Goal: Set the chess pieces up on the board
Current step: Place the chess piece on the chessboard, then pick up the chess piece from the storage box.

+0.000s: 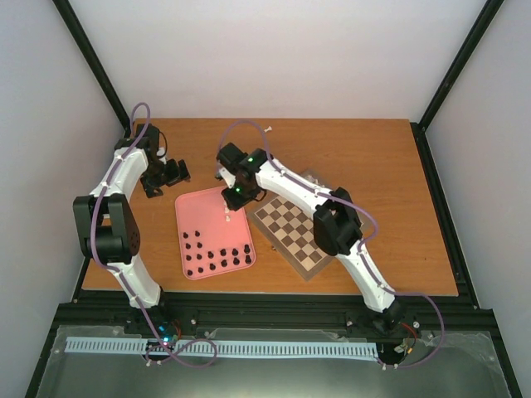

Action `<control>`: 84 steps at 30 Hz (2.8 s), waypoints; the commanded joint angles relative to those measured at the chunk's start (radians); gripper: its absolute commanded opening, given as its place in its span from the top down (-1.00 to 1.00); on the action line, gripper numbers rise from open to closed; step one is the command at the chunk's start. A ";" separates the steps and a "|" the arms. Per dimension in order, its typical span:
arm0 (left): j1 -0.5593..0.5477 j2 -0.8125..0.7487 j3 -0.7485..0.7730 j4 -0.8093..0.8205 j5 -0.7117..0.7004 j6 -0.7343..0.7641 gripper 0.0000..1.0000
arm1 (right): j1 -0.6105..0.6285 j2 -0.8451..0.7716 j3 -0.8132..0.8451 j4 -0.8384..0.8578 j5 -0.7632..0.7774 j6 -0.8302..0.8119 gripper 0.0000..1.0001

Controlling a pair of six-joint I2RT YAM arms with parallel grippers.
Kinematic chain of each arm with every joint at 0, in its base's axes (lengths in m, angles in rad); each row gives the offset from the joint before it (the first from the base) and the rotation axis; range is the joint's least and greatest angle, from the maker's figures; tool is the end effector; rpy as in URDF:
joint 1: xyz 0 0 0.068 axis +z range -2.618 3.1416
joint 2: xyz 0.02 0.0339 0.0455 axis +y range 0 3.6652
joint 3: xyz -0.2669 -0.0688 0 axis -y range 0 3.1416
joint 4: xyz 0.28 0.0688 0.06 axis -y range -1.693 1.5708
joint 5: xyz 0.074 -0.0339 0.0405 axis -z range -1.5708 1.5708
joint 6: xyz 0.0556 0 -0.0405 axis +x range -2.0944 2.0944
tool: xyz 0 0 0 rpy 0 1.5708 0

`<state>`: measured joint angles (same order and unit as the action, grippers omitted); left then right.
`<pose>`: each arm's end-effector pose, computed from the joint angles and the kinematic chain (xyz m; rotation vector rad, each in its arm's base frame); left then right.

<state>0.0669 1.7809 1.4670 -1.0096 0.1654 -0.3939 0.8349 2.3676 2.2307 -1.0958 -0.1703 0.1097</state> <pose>0.3918 0.0171 0.2202 -0.6354 2.8400 -0.2969 0.3549 0.4060 0.1998 -1.0625 2.6822 0.4433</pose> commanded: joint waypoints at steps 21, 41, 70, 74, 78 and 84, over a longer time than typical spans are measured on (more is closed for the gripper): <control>-0.004 -0.090 -0.044 0.038 0.045 -0.024 -1.00 | 0.081 0.162 0.131 -0.007 0.029 -0.009 0.24; -0.004 -0.077 -0.046 0.043 0.054 -0.020 -1.00 | 0.067 0.205 0.144 -0.003 0.012 -0.001 0.47; -0.005 -0.080 -0.045 0.039 0.048 -0.014 -0.99 | -0.095 -0.262 -0.219 -0.025 0.138 0.065 0.80; -0.004 -0.074 -0.041 0.039 0.050 -0.015 -0.99 | -0.216 -0.353 -0.408 0.029 0.141 0.093 0.80; -0.004 -0.068 -0.039 0.038 0.050 -0.014 -0.99 | -0.295 -0.389 -0.504 0.062 0.164 0.076 0.79; -0.003 -0.060 -0.033 0.037 0.044 -0.014 -1.00 | -0.345 -0.345 -0.526 0.089 0.186 0.064 0.80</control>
<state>0.0654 1.7233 1.4086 -0.9791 0.2104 -0.4007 0.4995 2.0193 1.7061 -1.0557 -0.0101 0.1791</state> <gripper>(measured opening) 0.998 0.104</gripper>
